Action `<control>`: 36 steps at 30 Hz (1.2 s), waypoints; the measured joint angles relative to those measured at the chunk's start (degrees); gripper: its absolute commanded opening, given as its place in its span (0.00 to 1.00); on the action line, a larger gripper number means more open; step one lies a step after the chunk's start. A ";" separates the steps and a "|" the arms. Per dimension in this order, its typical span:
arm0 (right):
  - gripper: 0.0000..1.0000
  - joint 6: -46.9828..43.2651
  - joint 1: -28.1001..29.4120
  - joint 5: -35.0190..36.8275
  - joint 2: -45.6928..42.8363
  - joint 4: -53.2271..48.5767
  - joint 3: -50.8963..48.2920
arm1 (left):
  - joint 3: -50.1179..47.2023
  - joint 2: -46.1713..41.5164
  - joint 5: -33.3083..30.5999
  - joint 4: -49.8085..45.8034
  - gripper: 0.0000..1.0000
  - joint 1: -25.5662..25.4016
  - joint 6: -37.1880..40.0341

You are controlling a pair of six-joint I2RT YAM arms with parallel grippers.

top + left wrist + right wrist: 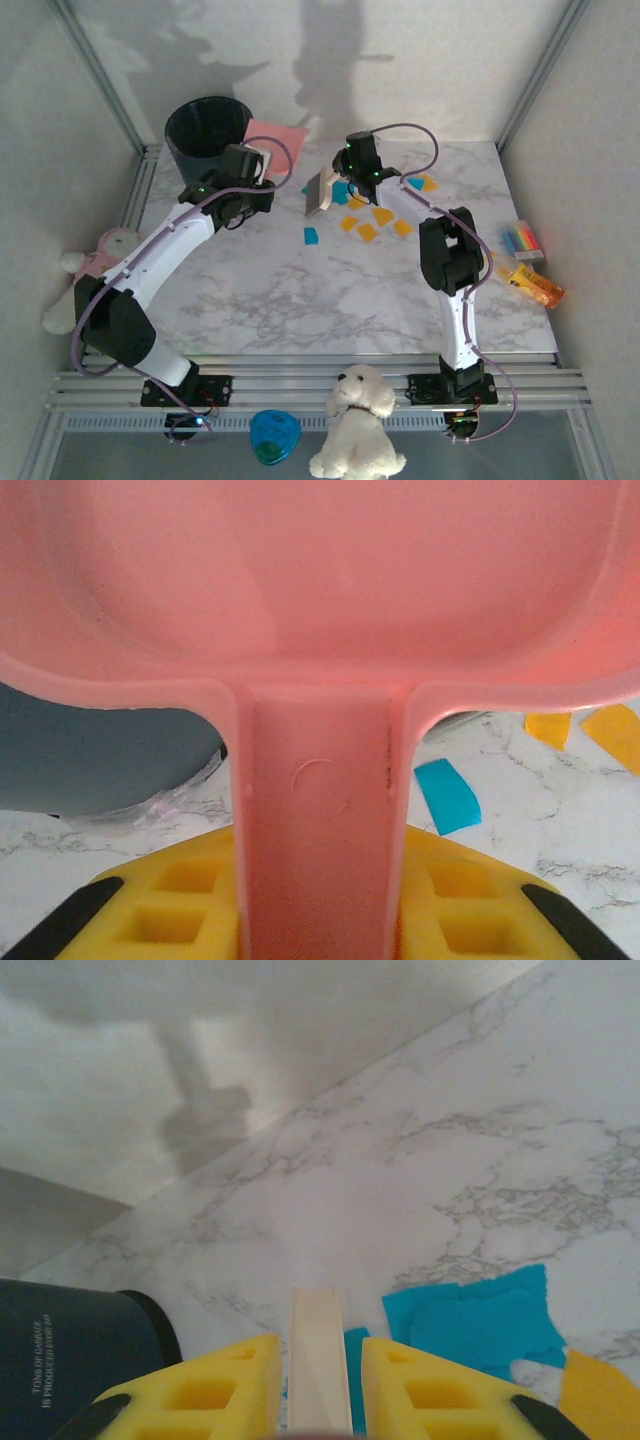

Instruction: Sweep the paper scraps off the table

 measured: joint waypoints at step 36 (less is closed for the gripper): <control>0.00 -8.98 0.00 10.58 -25.53 -10.03 -26.56 | 2.45 3.93 0.81 -4.24 0.00 -0.68 1.07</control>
